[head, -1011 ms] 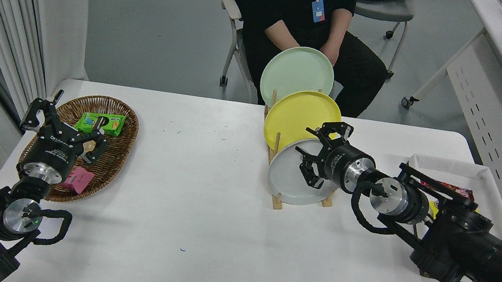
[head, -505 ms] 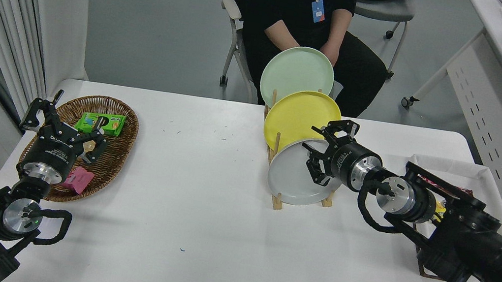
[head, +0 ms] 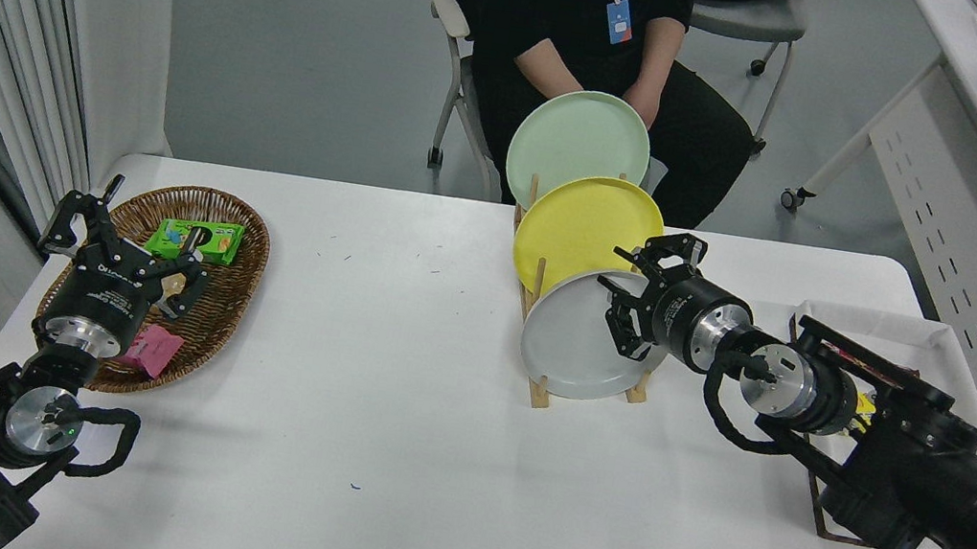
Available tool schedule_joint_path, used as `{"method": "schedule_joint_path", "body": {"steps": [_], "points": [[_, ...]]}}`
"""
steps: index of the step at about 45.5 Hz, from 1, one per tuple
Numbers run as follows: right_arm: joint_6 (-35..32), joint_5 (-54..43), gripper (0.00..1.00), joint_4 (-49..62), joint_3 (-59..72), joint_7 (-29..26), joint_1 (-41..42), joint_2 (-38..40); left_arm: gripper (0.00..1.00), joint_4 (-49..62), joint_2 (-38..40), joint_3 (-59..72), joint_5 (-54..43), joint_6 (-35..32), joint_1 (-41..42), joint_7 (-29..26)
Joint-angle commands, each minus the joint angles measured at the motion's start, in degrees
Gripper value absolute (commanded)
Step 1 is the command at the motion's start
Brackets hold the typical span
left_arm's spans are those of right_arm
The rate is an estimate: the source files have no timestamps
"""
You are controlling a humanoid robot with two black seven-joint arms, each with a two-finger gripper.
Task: Place the plate on the table
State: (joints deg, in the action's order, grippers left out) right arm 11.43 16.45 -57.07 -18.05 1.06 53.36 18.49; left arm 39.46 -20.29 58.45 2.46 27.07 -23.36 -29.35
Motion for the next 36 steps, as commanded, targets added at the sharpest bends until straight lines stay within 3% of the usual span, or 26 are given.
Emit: {"method": "schedule_joint_path", "body": {"steps": [1, 36], "points": [[0.0, -0.1, 0.28, -0.9, -0.1, 0.0, -0.4, 0.8, 0.98, 0.0, 0.0, 0.0, 0.0, 0.0, 0.0, 0.0], [0.3, -0.8, 0.21, -1.3, -0.3, 0.1, -0.6, 0.9, 0.98, 0.0, 0.0, 0.0, 0.0, 0.0, 0.0, 0.0]]}}
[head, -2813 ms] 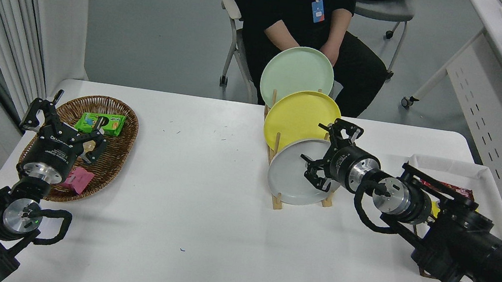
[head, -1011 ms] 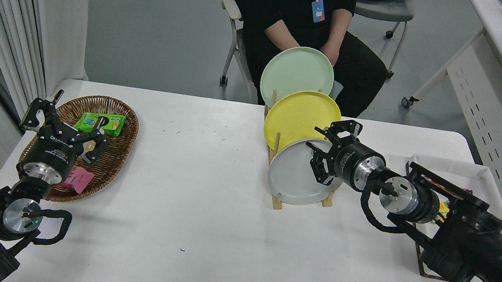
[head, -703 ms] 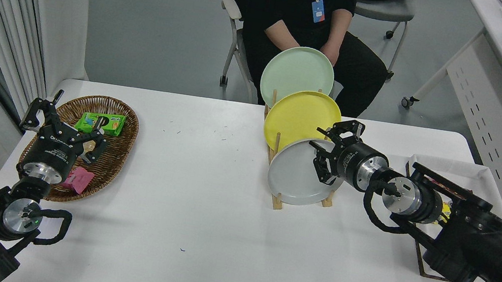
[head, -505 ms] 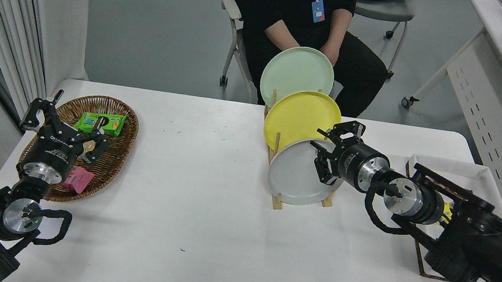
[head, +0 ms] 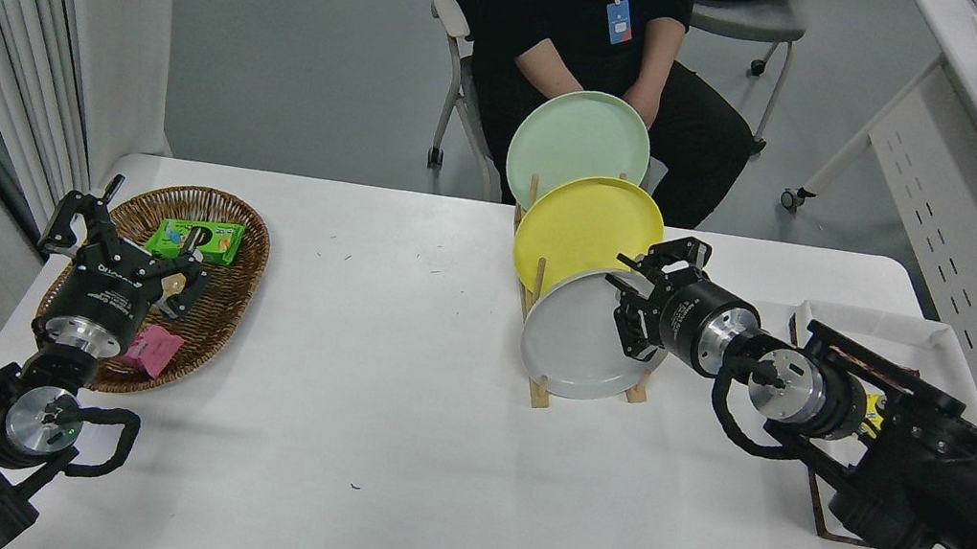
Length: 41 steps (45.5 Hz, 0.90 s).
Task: Place the plate on the table
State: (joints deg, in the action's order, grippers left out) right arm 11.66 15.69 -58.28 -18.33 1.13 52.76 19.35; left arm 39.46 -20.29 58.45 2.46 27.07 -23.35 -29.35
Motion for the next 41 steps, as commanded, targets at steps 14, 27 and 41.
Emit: {"method": "schedule_joint_path", "body": {"steps": [14, 27, 41], "points": [[0.1, -0.7, 0.15, -0.1, -0.1, 0.1, 0.0, 0.1, 0.98, 0.0, 0.0, 0.0, 0.0, 0.0, 0.0, 0.0], [0.1, -0.7, 0.14, -0.1, -0.2, 0.2, 0.0, 0.1, 0.98, 0.0, 0.0, 0.0, 0.0, 0.0, 0.0, 0.0], [0.1, -0.8, 0.12, -0.3, -0.5, 0.1, 0.0, 0.1, 0.98, 0.0, 0.0, 0.0, 0.0, 0.0, 0.0, 0.0]]}}
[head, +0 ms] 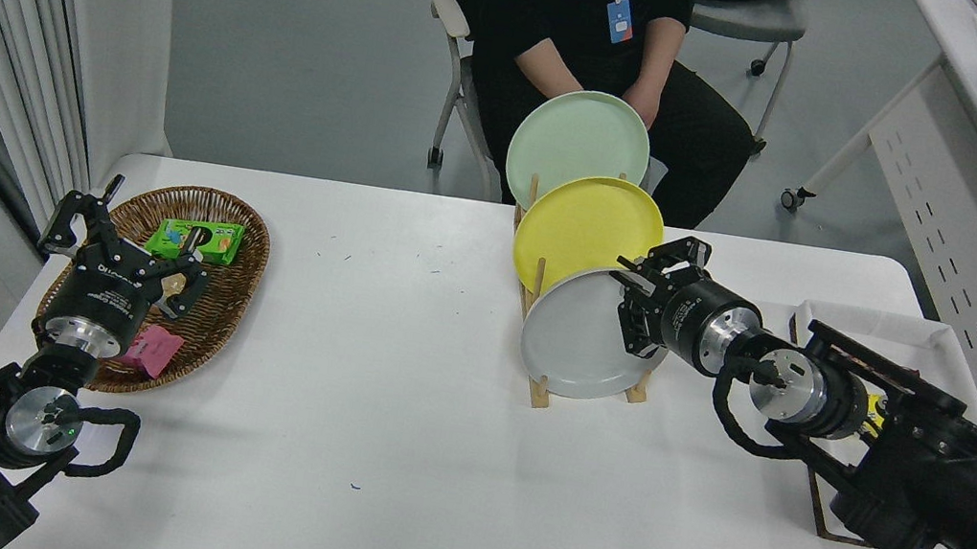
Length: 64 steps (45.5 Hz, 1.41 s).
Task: Place the plate on the table
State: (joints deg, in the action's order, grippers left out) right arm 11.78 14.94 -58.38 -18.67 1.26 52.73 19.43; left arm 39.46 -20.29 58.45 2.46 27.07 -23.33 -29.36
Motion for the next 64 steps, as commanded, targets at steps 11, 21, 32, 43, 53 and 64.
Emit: {"method": "schedule_joint_path", "body": {"steps": [11, 21, 32, 43, 53, 64], "points": [[0.0, -0.3, 0.05, -1.1, -0.1, 0.1, 0.0, 0.3, 0.98, 0.0, 0.0, 0.0, 0.0, 0.0, 0.0, 0.0], [0.0, -0.4, 0.02, -2.0, -0.2, 0.1, 0.0, 1.0, 0.98, 0.0, 0.0, 0.0, 0.0, 0.0, 0.0, 0.0], [0.6, -0.4, 0.00, -3.6, -0.2, 0.0, 0.0, 2.3, 0.98, 0.0, 0.0, 0.0, 0.0, 0.0, 0.0, 0.0], [3.4, 0.3, 0.00, -9.6, -1.7, -0.2, 0.0, 5.7, 0.98, 0.0, 0.0, 0.0, 0.0, 0.0, 0.0, 0.0], [3.9, 0.7, 0.00, -12.6, -2.4, -0.2, 0.3, 8.1, 0.98, 0.0, 0.1, 0.0, 0.0, 0.0, 0.0, 0.0], [3.7, 0.7, 0.00, -15.6, -6.5, -0.1, 0.4, 9.1, 0.98, 0.0, 0.0, 0.0, 0.0, 0.0, 0.0, 0.0]]}}
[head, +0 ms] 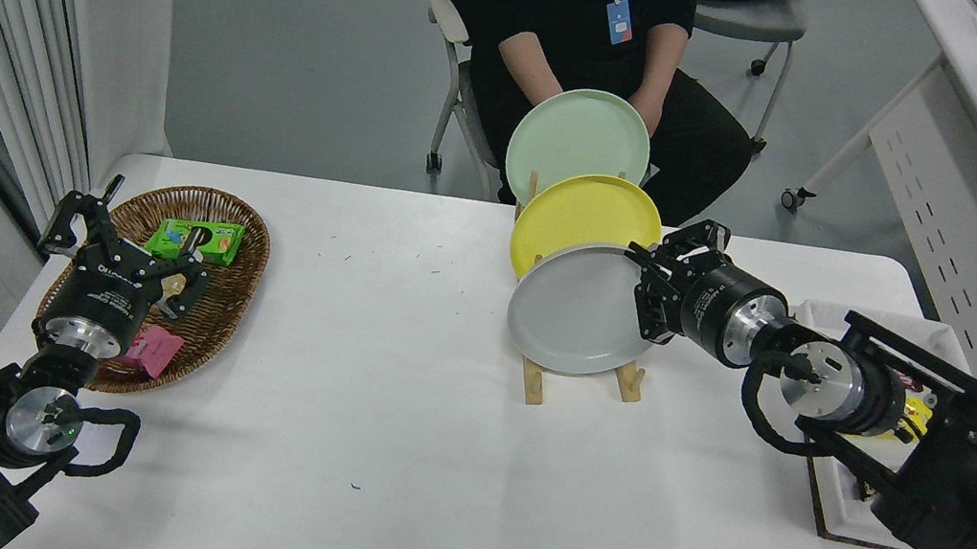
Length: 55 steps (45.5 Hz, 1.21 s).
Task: Place the plate on the table
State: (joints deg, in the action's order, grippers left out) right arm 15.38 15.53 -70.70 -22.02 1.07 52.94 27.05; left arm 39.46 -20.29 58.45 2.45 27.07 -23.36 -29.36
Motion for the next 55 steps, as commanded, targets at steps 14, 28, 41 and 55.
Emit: {"method": "schedule_joint_path", "body": {"steps": [14, 28, 41, 55], "points": [[0.3, 0.6, 0.00, -4.3, -5.9, 0.1, 3.5, 0.8, 0.98, 0.0, 0.1, 0.0, 0.0, 0.0, 0.0, 0.0], [0.0, -1.8, 0.00, -4.3, -6.4, 0.4, 6.4, -0.4, 0.98, 0.0, 0.0, 0.0, 0.0, 0.0, 0.0, 0.0], [0.4, -2.0, 0.00, -3.7, -6.4, 0.5, 8.7, -2.7, 0.98, 0.0, 0.0, 0.0, 0.0, 0.0, 0.0, 0.0], [4.1, -1.5, 0.00, -3.7, -8.5, 0.2, 8.5, -5.0, 0.98, 0.0, 0.0, 0.0, 0.0, 0.0, 0.1, 0.0]]}}
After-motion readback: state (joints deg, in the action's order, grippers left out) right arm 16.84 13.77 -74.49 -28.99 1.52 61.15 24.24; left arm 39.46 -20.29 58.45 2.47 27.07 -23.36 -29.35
